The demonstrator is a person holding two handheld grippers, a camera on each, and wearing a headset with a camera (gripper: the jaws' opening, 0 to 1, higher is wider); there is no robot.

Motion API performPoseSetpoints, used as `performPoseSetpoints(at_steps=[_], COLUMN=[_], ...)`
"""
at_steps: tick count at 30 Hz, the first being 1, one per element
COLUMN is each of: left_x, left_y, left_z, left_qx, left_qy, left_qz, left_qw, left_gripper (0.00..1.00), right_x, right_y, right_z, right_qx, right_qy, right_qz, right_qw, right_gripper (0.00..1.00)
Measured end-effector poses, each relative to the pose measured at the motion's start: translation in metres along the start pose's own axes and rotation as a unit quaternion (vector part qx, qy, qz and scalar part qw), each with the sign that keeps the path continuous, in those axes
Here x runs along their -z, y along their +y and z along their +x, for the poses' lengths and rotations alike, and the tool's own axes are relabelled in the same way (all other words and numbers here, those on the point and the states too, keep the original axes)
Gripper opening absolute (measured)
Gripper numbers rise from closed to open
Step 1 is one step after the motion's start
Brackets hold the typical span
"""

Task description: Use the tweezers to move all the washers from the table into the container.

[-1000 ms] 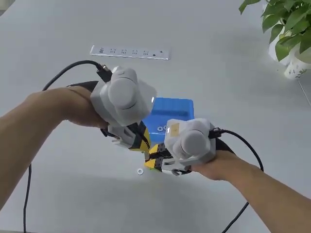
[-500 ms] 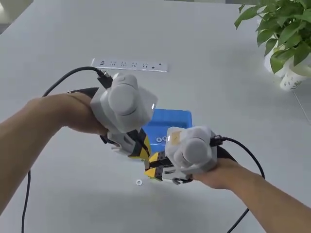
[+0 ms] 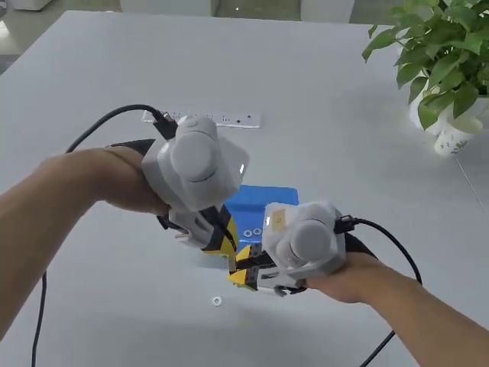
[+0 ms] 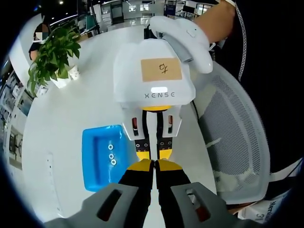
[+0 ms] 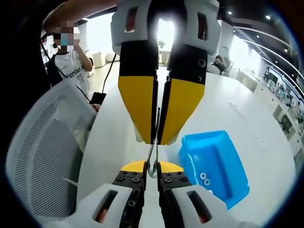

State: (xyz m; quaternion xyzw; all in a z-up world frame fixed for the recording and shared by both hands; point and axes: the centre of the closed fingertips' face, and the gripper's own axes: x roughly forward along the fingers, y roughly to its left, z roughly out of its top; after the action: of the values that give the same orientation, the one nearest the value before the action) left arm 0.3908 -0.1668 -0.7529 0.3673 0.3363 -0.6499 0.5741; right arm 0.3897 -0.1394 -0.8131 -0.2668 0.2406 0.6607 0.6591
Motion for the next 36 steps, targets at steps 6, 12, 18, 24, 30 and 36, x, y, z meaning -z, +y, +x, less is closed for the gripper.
performPoseSetpoints(at_steps=[6, 12, 18, 24, 30, 36], left_x=[-0.006, -0.009, -0.012, -0.014, -0.016, -0.016], left_y=[0.005, 0.011, 0.018, 0.027, 0.037, 0.047], left_z=[-0.005, -0.01, -0.015, -0.02, -0.024, -0.025], left_qx=[-0.002, -0.004, -0.008, -0.012, -0.017, -0.021], left_qy=[-0.001, -0.002, -0.001, 0.0, 0.0, 0.0], left_qz=[0.003, 0.007, 0.009, 0.014, 0.017, 0.018], left_qw=[1.0, 1.0, 0.9999, 0.9998, 0.9997, 0.9996], left_gripper=[0.05, 0.05, 0.05, 0.05, 0.05, 0.05], right_x=[-0.002, -0.005, -0.009, -0.013, -0.014, -0.014], right_y=[-0.006, -0.013, -0.022, -0.032, -0.043, -0.053], right_z=[-0.005, -0.009, -0.012, -0.016, -0.02, -0.021], right_qx=[0.001, 0.002, 0.007, 0.013, 0.016, 0.018], right_qy=[0.001, 0.002, 0.002, 0.002, 0.001, 0.002], right_qz=[-0.002, -0.004, -0.008, -0.013, -0.015, -0.018], right_qw=[1.0, 1.0, 0.9999, 0.9998, 0.9998, 0.9997], right_gripper=[0.1, 0.1, 0.1, 0.1, 0.1, 0.1])
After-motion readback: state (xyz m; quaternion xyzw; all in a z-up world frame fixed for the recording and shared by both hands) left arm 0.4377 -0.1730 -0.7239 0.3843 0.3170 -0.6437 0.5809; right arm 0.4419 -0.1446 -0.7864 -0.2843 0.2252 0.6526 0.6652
